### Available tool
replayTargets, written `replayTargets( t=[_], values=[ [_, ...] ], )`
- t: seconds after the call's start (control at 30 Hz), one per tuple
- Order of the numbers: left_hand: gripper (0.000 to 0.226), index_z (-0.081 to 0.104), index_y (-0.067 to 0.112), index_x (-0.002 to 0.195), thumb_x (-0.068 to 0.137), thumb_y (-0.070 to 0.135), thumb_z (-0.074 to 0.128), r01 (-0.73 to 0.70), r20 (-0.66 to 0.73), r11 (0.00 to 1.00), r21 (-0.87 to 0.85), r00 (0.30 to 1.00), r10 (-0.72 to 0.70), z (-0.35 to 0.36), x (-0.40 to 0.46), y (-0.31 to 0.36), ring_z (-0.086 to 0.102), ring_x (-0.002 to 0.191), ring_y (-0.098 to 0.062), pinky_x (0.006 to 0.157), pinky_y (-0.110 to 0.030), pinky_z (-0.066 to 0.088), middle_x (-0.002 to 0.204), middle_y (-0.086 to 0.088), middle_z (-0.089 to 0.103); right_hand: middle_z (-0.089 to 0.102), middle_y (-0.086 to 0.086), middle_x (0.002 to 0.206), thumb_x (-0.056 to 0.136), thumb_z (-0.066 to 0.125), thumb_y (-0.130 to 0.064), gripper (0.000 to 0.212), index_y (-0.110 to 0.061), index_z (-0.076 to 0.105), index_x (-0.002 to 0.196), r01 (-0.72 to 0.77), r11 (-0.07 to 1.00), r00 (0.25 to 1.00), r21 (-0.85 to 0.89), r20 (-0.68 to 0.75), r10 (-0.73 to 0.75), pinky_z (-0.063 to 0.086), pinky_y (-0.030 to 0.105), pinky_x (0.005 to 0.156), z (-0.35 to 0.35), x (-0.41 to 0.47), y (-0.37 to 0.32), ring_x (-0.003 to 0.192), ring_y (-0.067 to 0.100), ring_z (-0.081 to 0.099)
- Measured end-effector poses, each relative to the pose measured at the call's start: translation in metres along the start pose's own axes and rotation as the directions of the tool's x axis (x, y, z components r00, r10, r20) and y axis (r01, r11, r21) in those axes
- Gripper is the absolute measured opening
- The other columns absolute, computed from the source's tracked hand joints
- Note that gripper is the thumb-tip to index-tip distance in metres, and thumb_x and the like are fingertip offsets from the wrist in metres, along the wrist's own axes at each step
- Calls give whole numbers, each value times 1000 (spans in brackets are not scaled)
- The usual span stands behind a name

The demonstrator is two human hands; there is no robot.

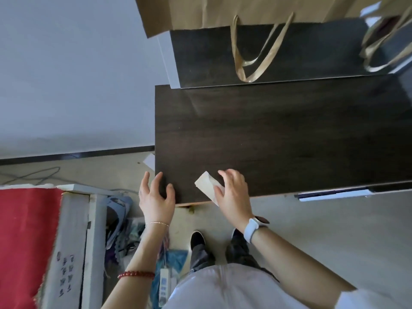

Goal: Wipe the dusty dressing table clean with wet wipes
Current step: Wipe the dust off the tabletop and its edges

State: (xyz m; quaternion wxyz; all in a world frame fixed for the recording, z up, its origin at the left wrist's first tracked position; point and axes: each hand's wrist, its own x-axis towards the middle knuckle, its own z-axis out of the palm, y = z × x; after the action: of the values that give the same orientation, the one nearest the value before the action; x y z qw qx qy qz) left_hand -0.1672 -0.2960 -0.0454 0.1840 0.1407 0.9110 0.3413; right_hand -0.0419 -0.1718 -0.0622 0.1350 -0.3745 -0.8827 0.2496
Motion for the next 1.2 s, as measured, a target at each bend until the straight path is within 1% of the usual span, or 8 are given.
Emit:
replayTargets(
  t=[0.07,0.17,0.3,0.4,0.5,0.83,1.03,1.2],
  values=[
    [54,57,13,118,77,44,39,-78,-36,997,7,996,78,-2,-6,6,35,127,-33,102,-48,32,138,-13,41,60,16,91,73,64,-17,21,-6,62,91,-64,993,997,-95,44,68,48,42,65,-2,2,-1,81,37,57],
    [35,60,8,110,83,27,51,-167,-7,982,-87,986,167,-2,-11,12,51,104,-26,91,-42,44,120,-13,52,58,11,75,77,47,-16,14,-8,57,72,-25,990,995,-136,95,38,44,36,56,2,-2,-17,69,34,56],
    [24,60,12,107,85,2,55,-81,173,959,-271,976,131,-3,-9,17,56,74,4,76,-15,47,107,-5,56,61,11,80,85,50,-7,10,-4,57,78,-210,973,971,93,137,197,41,37,65,-4,0,-24,77,32,56],
    [33,55,13,119,87,4,55,110,386,872,-476,918,95,-8,-8,23,59,79,8,84,-22,49,108,5,61,60,0,71,87,55,-16,10,-8,56,80,-293,871,942,394,275,193,42,29,63,-32,-2,-34,68,16,56],
    [33,57,19,116,86,4,56,242,511,723,-647,841,176,-15,-12,40,66,91,-13,82,-32,55,105,4,68,57,-9,66,86,59,-15,12,-13,55,75,-289,833,931,472,343,128,39,14,57,-55,-8,-45,61,2,53],
    [28,64,25,77,81,-3,61,-96,258,770,-631,910,325,-16,-23,73,61,66,4,68,-11,49,73,9,67,61,-6,64,81,58,0,23,-16,56,65,-256,815,967,520,126,224,42,16,54,-80,-12,-41,60,6,56],
    [23,63,17,91,88,-1,51,-64,376,794,-605,856,355,-18,-21,80,62,81,1,77,-14,50,90,3,66,53,-2,86,92,43,-10,15,-19,52,83,-517,510,827,688,248,504,41,25,67,-104,12,-40,82,13,50],
    [26,57,13,83,93,-2,39,159,480,705,-691,830,283,-18,-23,93,55,68,-9,67,-23,51,74,-1,56,59,4,104,91,52,-11,23,-17,54,112,-535,321,829,782,411,380,49,27,75,-114,14,-40,96,17,58]
  ],
)
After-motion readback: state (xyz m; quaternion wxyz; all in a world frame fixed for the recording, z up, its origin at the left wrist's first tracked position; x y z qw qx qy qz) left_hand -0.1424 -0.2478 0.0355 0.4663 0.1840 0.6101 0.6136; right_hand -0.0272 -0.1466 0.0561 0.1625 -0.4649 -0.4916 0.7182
